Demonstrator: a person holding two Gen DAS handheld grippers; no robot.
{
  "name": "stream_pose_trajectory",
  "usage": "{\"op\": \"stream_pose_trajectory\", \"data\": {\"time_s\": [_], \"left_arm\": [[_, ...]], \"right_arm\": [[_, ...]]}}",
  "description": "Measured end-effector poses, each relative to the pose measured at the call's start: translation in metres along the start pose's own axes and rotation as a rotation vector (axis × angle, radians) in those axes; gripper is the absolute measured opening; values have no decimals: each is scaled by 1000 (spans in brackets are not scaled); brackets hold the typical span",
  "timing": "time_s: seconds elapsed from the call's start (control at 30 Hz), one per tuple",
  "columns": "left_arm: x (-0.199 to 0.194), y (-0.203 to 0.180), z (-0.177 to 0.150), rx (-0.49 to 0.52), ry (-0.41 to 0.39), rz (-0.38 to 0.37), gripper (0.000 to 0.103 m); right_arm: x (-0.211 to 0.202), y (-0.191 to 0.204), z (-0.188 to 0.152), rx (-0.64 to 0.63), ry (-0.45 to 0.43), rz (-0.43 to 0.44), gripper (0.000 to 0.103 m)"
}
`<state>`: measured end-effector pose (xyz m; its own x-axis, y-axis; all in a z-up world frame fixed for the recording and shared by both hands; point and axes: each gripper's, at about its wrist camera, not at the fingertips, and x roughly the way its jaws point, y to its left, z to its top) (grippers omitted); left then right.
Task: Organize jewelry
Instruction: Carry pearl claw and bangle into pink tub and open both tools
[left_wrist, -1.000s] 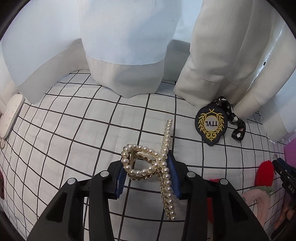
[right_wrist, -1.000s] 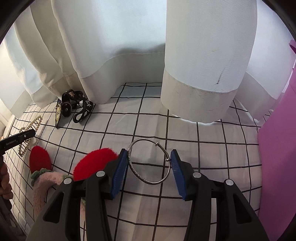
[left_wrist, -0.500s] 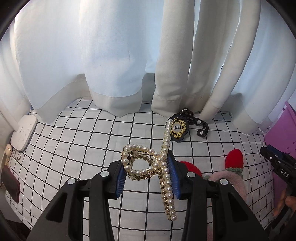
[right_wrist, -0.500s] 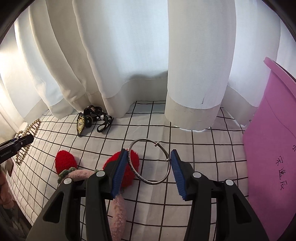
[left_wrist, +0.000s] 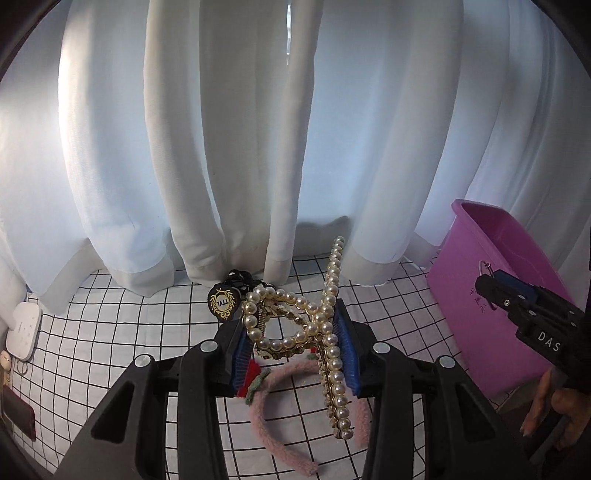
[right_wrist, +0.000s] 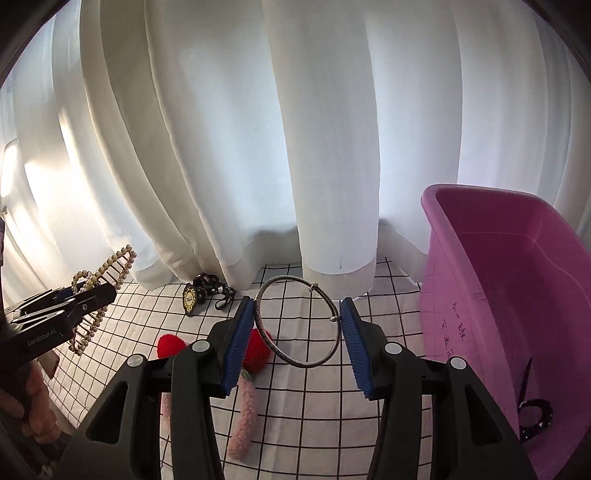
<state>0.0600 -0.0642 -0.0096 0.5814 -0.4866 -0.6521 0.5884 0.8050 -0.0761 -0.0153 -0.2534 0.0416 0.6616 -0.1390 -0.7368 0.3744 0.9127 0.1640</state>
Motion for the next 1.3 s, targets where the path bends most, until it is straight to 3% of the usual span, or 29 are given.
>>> {"op": "stream_pose_trajectory", "data": {"time_s": [0.23, 0.37, 0.6, 0.77, 1.1, 1.2, 1.27, 1.3], "left_arm": [[1, -100, 28, 109, -28, -155, 39], [7, -162, 38, 175, -26, -235, 39], [42, -250, 41, 231, 97, -319, 39], [67, -287, 29, 244, 194, -323, 39], [90, -301, 22, 231, 246, -275, 40], [87, -305, 23, 255, 215, -266, 49], [83, -307, 24, 267, 186, -251, 68], [80, -306, 25, 262, 170, -256, 80]], "right_arm": [[-69, -72, 13, 67, -80, -117, 47], [-95, -119, 8, 117, -80, -196, 47], [-100, -182, -10, 212, -10, -264, 47], [-94, -208, -21, 261, 26, -268, 47], [-82, -226, -32, 272, 76, -269, 47], [-82, -230, -31, 288, 67, -275, 48], [-82, -233, -30, 295, 70, -268, 49], [-82, -233, -30, 298, 70, -265, 55]]}}
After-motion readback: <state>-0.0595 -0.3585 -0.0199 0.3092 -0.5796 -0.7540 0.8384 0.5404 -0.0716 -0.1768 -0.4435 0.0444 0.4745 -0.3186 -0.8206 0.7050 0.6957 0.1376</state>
